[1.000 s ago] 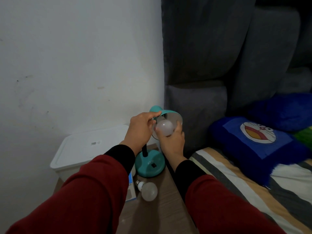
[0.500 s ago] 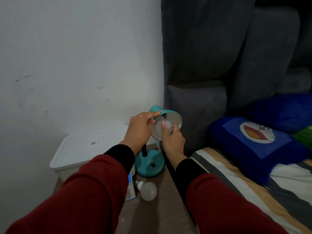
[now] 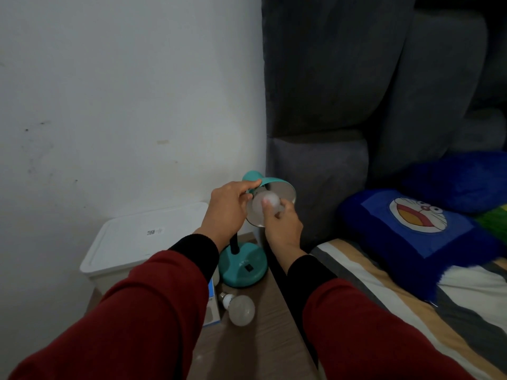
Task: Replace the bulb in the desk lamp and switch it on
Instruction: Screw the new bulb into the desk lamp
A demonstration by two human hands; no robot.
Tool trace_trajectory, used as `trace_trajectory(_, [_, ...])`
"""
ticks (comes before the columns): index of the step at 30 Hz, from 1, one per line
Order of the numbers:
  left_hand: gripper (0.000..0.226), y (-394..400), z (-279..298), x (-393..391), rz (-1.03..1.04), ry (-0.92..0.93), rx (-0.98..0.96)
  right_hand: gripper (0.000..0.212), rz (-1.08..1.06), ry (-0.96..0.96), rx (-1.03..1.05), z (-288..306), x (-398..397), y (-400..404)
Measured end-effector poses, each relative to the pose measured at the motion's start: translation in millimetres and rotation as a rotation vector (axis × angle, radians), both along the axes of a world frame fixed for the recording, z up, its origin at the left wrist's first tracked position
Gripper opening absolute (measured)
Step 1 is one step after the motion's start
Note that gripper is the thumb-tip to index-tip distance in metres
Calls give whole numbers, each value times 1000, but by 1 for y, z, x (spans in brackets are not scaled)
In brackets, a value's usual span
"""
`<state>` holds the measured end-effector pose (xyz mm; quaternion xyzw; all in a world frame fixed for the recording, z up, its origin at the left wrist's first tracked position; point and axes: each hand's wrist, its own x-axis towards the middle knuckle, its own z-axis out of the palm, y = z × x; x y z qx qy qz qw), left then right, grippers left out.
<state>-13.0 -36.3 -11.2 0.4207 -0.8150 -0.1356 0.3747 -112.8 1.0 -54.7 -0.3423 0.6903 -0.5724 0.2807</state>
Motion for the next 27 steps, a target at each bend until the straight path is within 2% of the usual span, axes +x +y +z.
trace_trajectory(3, [36,0,0,0,-1,0,2,62,2,-54,-6,1,0,0])
trace_trajectory(5, [35,0,-1,0,1,-1,0,75,9,5,-35,1,2,2])
trace_trajectory(6, [35,0,-1,0,2,1,0,75,15,38,-40,1,2,2])
trace_trajectory(9, [36,0,0,1,8,-4,3,57,35,54,-22,0,1,3])
trace_trajectory(11, [36,0,0,0,7,-1,9,60,24,29,-23,-1,0,2])
trace_trajectory(14, [36,0,0,0,9,-2,1,74,25,91,-50,-2,2,4])
trace_trajectory(18, [36,0,-1,0,9,-6,-5,56,48,84,-24,-3,-2,3])
trace_trajectory(23, [36,0,-1,0,7,-6,-10,72,28,81,-60,-3,1,3])
trace_trajectory(27, [36,0,-1,-1,9,-7,-9,54,49,39,-9,-3,-3,2])
